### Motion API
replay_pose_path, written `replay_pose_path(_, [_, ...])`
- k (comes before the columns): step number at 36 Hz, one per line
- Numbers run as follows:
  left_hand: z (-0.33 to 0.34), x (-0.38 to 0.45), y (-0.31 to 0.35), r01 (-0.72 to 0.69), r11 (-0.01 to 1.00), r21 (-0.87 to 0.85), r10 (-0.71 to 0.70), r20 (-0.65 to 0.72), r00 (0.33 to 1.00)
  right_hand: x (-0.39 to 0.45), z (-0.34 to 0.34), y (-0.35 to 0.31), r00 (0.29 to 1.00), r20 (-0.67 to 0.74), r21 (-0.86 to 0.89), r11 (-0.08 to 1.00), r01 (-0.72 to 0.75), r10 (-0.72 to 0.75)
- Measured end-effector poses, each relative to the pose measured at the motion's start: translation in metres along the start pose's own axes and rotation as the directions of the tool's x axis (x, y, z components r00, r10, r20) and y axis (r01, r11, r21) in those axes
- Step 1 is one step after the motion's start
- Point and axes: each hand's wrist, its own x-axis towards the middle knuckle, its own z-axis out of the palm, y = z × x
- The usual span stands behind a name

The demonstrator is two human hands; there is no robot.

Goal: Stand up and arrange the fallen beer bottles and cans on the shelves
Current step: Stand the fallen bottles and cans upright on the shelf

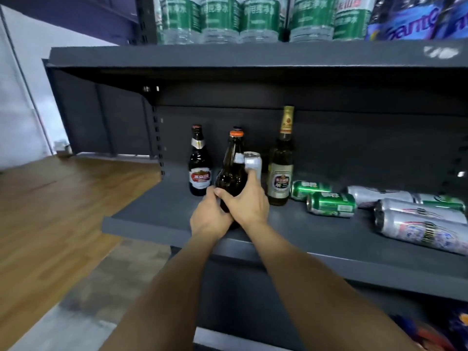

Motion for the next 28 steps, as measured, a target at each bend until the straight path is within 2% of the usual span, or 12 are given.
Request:
replay_pose_path(8, [-0.013,0.036,-0.045,0.015,1.000,-0.019,-0.015,0.002,1.000,0.013,0.056,-0.018,1.000,0.027,-0.024,1.000,-0.008,0.009])
replay_pose_path(12, [-0.005,0.042,-0.053,0.002,0.998,-0.056,-0.001,0.012,1.000,0.020,0.066,-0.016,0.999,0.005,-0.028,0.999,-0.033,0.033])
replay_pose_path(17, [0.002,0.042,-0.055,0.052,0.990,-0.132,-0.051,0.011,0.999,0.025,0.071,-0.016,0.999,0.041,-0.088,0.996,-0.008,0.012])
replay_pose_path(19, [0.005,0.042,-0.057,0.052,0.984,-0.171,-0.050,0.016,0.999,0.021,0.069,-0.015,1.000,0.015,-0.131,0.991,0.022,-0.020])
replay_pose_path(21, [0.008,0.040,-0.057,0.058,0.977,-0.206,-0.060,-0.004,0.998,0.013,0.062,-0.009,0.994,-0.073,-0.163,0.984,0.067,-0.079])
replay_pose_path(24, [0.007,0.032,-0.053,0.027,0.994,-0.110,-0.050,-0.214,0.975,0.005,0.040,0.009,0.963,-0.207,-0.222,0.967,0.128,-0.175])
replay_pose_path(26, [0.007,0.026,-0.045,0.033,0.999,-0.041,-0.046,-0.383,0.923,0.007,0.017,0.027,0.954,-0.243,-0.281,0.954,0.103,-0.174])
replay_pose_path(28, [0.010,0.019,-0.034,0.033,0.999,-0.008,-0.033,-0.472,0.881,0.011,-0.011,0.048,0.955,-0.262,-0.354,0.934,0.041,-0.141])
